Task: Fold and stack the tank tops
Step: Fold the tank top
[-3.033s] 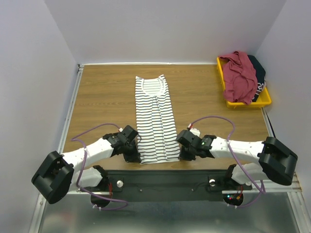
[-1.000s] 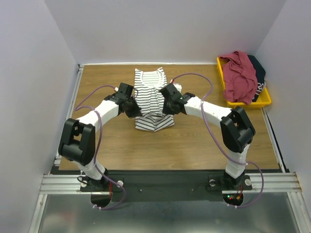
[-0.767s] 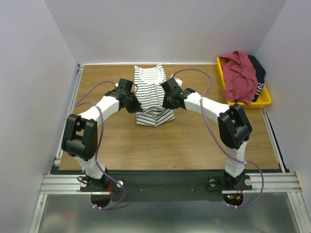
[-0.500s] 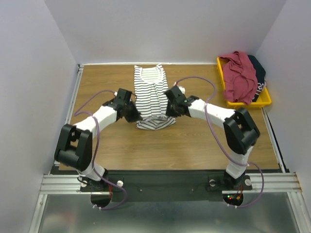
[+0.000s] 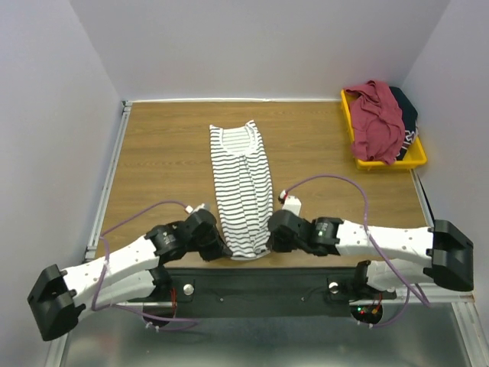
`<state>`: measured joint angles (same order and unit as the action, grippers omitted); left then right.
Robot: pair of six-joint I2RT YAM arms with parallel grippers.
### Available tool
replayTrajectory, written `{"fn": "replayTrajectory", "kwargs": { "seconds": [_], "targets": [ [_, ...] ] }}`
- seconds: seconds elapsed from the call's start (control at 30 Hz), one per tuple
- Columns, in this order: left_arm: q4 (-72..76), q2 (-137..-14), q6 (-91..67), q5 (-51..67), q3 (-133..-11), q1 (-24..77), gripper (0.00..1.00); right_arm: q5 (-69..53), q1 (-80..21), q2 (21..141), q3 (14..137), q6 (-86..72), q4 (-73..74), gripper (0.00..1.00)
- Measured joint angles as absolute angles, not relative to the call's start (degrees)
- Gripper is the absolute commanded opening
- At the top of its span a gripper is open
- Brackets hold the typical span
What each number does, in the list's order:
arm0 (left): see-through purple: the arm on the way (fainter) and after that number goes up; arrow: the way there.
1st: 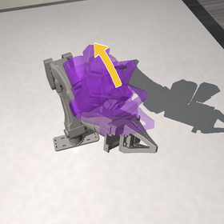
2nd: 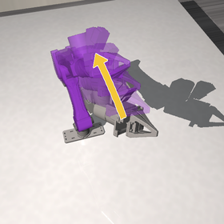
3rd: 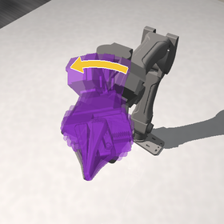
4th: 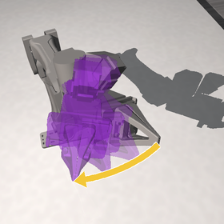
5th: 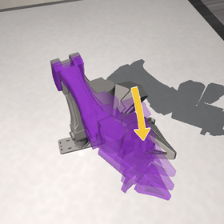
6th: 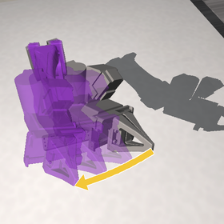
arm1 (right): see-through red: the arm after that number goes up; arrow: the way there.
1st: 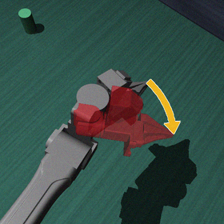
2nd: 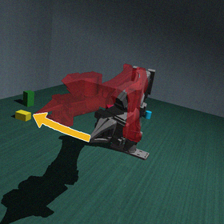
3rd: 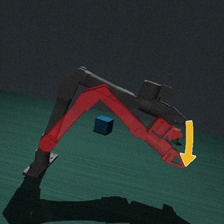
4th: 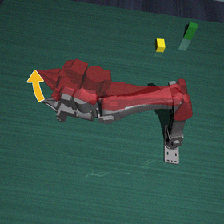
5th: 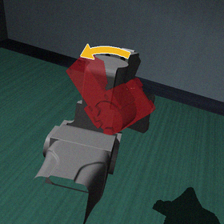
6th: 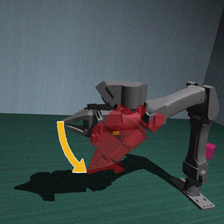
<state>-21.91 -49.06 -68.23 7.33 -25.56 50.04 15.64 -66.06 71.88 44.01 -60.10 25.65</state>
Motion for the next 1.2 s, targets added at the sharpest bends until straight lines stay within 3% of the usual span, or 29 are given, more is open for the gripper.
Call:
{"fn": "replayTrajectory", "kwargs": {
  "seconds": [0.17, 0.33, 0.53, 0.7, 0.87, 1.2],
  "targets": [
    [-27.35, -41.34, -80.55, 3.77, -24.18, 64.77, 0.0, 19.77, -77.14, 68.25, 42.3, -69.43, 30.17, 0.0],
    [-31.46, -40.8, -86.37, -1.63, -27.59, 68.4, 0.0, 24.21, -79.37, 67.72, 44.71, -72.95, 33.98, 0.01],
    [-30.26, -41.82, -80.27, -2.46, -32.38, 52.56, 0.0, 26.87, -72.18, 72.88, 53.19, -68.55, 35.07, 0.01],
    [-27.4, -51.31, -69.06, 0.21, -37.91, 38.46, 0.0, 27.59, -64.55, 78.96, 59.7, -61.41, 34.24, 0.01],
    [-23.22, -62.08, -60.82, 3.6, -42.81, 31.59, 0.0, 26.68, -58.24, 84.42, 62.33, -55.33, 32.1, 0.01],
    [-17.76, -69.89, -53.95, 7.11, -45.06, 23.66, 0.0, 24.23, -50.22, 93.45, 67.72, -47.51, 26.98, 0.0]
  ]
}}
